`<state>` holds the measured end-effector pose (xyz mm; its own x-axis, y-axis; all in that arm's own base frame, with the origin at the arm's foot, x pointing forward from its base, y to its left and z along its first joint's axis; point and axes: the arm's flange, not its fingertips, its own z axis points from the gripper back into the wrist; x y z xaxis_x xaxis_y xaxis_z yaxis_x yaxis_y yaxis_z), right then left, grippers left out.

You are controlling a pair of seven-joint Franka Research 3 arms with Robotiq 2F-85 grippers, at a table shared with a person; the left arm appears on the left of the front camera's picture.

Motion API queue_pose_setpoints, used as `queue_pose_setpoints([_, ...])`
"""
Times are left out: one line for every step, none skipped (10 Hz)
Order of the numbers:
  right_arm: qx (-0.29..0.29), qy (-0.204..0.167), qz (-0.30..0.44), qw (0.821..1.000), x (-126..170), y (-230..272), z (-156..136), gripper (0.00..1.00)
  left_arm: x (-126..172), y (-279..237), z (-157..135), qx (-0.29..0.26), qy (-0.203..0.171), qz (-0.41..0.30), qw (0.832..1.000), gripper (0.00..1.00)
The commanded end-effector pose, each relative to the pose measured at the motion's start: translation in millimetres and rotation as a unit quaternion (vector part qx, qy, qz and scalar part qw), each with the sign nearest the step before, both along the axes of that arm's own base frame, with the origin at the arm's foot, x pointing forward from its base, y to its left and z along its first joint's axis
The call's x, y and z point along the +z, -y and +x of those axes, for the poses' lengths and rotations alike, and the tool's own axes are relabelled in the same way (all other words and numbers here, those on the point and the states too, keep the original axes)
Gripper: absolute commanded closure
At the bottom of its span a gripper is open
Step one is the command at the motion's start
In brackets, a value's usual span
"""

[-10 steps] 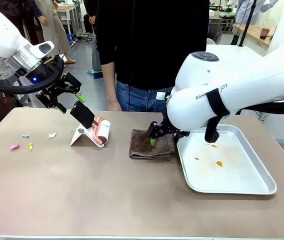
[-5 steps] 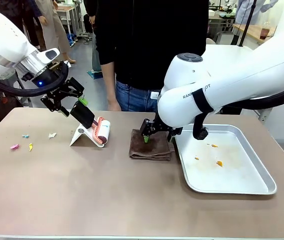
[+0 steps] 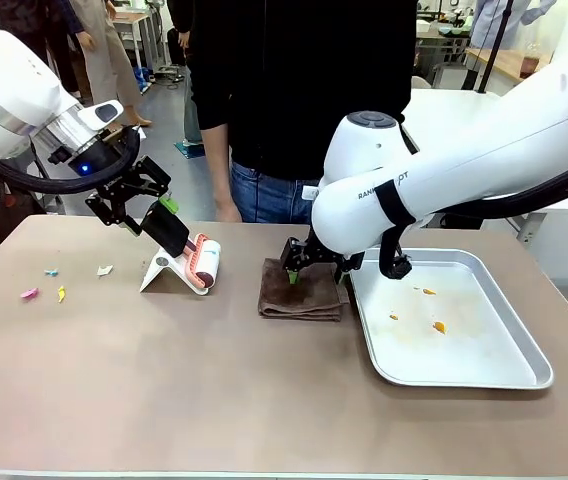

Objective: Clean the surface of the table.
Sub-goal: Hold the Lint Roller with your left hand and the towel with your right hand.

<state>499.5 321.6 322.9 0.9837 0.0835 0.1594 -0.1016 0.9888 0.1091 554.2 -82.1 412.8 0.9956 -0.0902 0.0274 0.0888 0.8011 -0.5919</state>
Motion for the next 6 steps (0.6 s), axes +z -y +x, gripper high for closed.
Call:
queue_pose_setpoints([-0.02, 0.005, -0.044, 0.999, -1.6, -20.9, 7.4, 0.0, 3.0, -1.3, 2.6, 0.001, -0.002, -0.011, 1.0, 0.0])
queue_pose_setpoints([-0.03, 0.0, -0.067, 0.997, -2.6, -24.0, 9.5, 0.0, 2.0, -1.8, 2.5, 0.002, -0.003, -0.012, 1.0, 0.0])
queue_pose_setpoints([-0.042, -0.013, -0.076, 0.996, -3.8, -27.0, 11.6, 0.0, 0.6, -1.9, 2.3, 0.003, -0.005, -0.012, 1.0, 0.0])
queue_pose_setpoints([-0.086, -0.023, -0.093, 0.992, -4.3, -26.9, 14.5, 0.0, -0.5, -1.6, 2.1, 0.004, -0.007, -0.011, 1.0, 0.0])
queue_pose_setpoints([-0.107, -0.02, -0.096, 0.989, -3.3, -28.3, 15.3, 0.0, -1.4, -1.2, 2.3, 0.002, -0.008, -0.01, 1.0, 0.0])
queue_pose_setpoints([-0.11, -0.023, -0.103, 0.988, -4.6, -29.4, 16.1, 0.0, -1.0, -1.5, 2.3, 0.002, -0.007, -0.012, 1.0, 0.0])
